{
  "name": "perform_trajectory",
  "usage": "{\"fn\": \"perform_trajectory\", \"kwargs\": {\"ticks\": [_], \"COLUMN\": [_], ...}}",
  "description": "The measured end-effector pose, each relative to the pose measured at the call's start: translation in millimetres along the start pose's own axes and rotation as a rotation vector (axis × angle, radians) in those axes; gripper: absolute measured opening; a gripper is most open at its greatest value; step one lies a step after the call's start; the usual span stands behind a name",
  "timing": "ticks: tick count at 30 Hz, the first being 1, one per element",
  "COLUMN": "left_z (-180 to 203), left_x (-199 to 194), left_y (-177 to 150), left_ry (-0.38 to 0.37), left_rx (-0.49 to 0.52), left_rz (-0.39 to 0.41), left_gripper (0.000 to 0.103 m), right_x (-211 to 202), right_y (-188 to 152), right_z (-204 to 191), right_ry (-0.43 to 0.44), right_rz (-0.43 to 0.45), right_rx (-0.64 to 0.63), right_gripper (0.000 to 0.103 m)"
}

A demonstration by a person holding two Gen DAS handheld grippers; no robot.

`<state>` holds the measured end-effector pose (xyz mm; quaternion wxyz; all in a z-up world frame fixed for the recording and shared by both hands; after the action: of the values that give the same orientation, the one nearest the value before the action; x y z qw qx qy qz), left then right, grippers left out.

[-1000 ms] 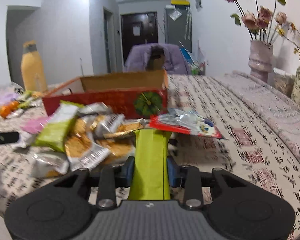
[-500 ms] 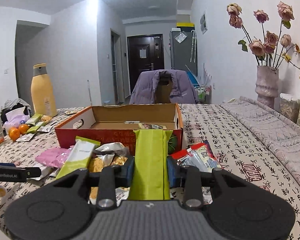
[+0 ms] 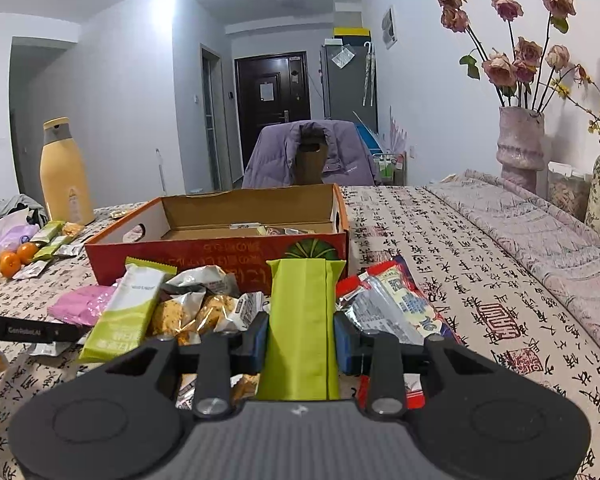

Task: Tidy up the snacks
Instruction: 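Carry the green bar and white packet over the cardboard box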

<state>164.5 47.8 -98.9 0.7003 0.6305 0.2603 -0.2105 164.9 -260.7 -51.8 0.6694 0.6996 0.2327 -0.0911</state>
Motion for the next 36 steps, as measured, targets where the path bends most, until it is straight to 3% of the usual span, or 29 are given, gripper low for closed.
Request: {"fn": "perform_trajectory", "kwargs": {"ticks": [13, 25, 36], "left_z": [7.4, 32.1, 53.1], "left_x": [-52.1, -75.1, -58.8], "left_y": [-2.3, 45.0, 107.2], "left_ry": [-0.045, -0.084, -0.078], "left_rx": [0.015, 0.041, 0.069], "left_rz": [0.087, 0.224, 0.305], "left_gripper": [0.043, 0.044, 0.044], "right_x": [-6.6, 1.8, 31.4], "right_y": [-1.4, 17.9, 76.1], "right_z": [-8.2, -13.8, -33.4], "right_ry": [0.020, 0.030, 0.058], "right_rz": [0.005, 0.040, 0.127], "right_rx": [-0.001, -0.013, -0.048], "right_gripper": [0.033, 0.033, 0.033]}}
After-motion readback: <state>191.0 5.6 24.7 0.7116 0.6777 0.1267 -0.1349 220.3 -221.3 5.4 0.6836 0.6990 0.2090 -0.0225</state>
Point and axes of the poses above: each gripper's, at about its wrist camera, not at the fingertips, and x roughly the way its jaws point, z to its right, y to its top, the point moved 10 cm from there along x, roughly the way its jaws point
